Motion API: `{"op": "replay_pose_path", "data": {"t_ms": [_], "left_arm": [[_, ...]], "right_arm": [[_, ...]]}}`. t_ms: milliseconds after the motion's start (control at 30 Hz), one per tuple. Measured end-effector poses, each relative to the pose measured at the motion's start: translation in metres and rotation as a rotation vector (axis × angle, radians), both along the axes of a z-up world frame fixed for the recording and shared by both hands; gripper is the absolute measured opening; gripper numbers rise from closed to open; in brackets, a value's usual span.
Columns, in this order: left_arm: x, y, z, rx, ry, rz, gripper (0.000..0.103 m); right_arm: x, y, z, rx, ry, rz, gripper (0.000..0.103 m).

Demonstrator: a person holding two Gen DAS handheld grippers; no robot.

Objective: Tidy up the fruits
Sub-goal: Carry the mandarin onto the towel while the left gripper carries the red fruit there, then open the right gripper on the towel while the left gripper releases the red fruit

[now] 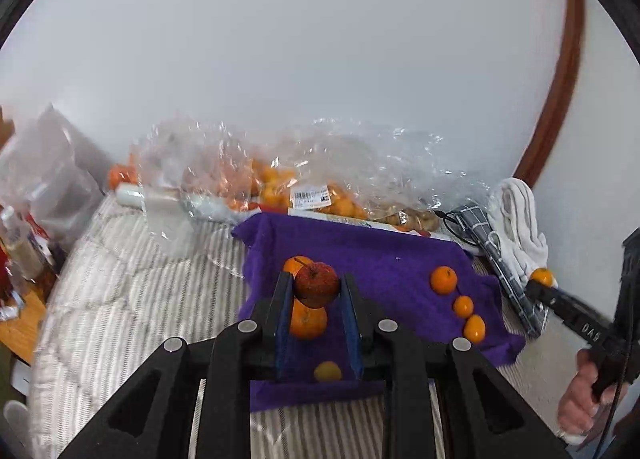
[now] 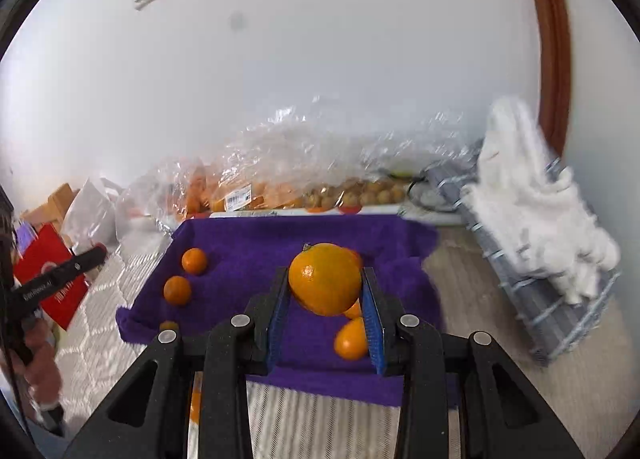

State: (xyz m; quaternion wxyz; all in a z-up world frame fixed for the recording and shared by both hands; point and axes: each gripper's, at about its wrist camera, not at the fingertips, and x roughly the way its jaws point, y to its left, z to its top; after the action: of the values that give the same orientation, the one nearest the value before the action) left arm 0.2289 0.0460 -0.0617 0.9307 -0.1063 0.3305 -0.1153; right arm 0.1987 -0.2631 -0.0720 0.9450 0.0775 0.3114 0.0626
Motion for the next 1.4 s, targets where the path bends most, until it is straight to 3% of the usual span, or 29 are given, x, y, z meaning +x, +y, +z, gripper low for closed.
{"op": "replay_pose_path", "data": {"t_ms": [267,500,800,1400], "left_arm": [[0.021,-0.004,-0.04,0.047,0.026,-0.011,0.023],[0.025,-0.006,-0.059,0.047,0.094,-0.033,0.023],[0.023,-0.024,-0.069,0.155,0.094,-0.046,0.023],[0.027,-0.021,-0.078,0.157,0.127,-0.024,0.023]], "right_arm": [[0.043,0.009,-0.045,0.013,0.073,0.0,0.035],[0.054,0.024,-0.076,-0.052,0.137,0.028,0.035],[0.055,0.048,-0.091,-0.148,0.155,0.07,0.034],[0.058,0.052,-0.102,-0.153,0.197,0.09,0.035]]}}
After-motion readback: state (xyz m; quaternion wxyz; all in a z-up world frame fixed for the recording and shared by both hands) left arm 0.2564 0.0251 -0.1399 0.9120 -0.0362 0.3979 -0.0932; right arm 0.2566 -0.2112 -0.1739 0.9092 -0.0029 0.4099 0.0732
